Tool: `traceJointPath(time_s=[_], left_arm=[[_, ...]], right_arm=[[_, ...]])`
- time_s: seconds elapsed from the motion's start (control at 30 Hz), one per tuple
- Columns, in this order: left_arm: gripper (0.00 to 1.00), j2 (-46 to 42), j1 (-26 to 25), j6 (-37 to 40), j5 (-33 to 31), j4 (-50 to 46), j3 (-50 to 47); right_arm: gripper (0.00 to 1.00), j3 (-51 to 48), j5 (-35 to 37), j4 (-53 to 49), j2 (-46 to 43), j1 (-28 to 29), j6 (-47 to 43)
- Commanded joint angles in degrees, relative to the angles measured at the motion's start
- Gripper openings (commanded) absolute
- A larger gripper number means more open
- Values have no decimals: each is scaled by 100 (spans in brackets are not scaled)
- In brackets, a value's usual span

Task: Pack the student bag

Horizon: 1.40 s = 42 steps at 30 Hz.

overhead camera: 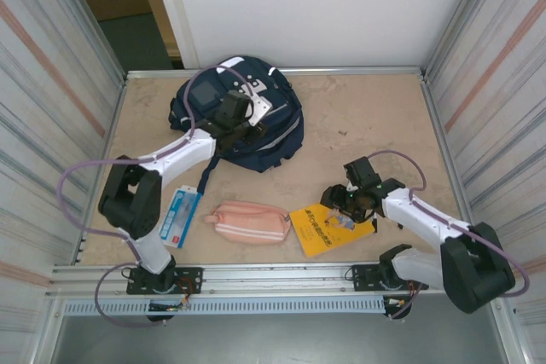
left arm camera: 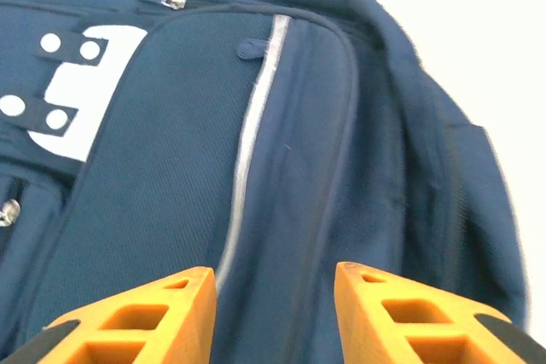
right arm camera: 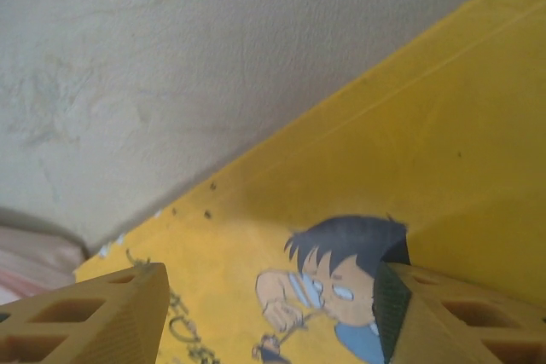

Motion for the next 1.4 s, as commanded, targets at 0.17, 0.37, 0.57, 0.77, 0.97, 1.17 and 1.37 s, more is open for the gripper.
traceJointPath(time_s=[0.17,0.37,0.57,0.77,0.97,1.17,1.37], left_arm=[[50,-1714,-939,-1770,1094,-613,-967],[53,-2073,-1308,-3485,1244,-738,-1797],[57,-1869,-1645,-4036,1028,-402,-2085],[57,-916,-1938,-4325,1134,-479,-1462],[58,203,-2033,-4399,1202,-734,-635],[62,953,-1958,-4449,1456,-1194,42],[69,1149,-1816,-4680,1873,-1028,84]], right_arm=[[66,478,356,1067,1385,18,-700],[72,1357,-127,1609,2400,32,-1153],[80,2412,-172,700,2554,15,-1366],[78,2061,-647,-477,1559,-582,-1402],[66,1380,-570,-1390,607,-1352,-1413],[51,930,-493,-1229,474,-1370,-1376],[36,753,-902,-625,975,-1359,-1367]])
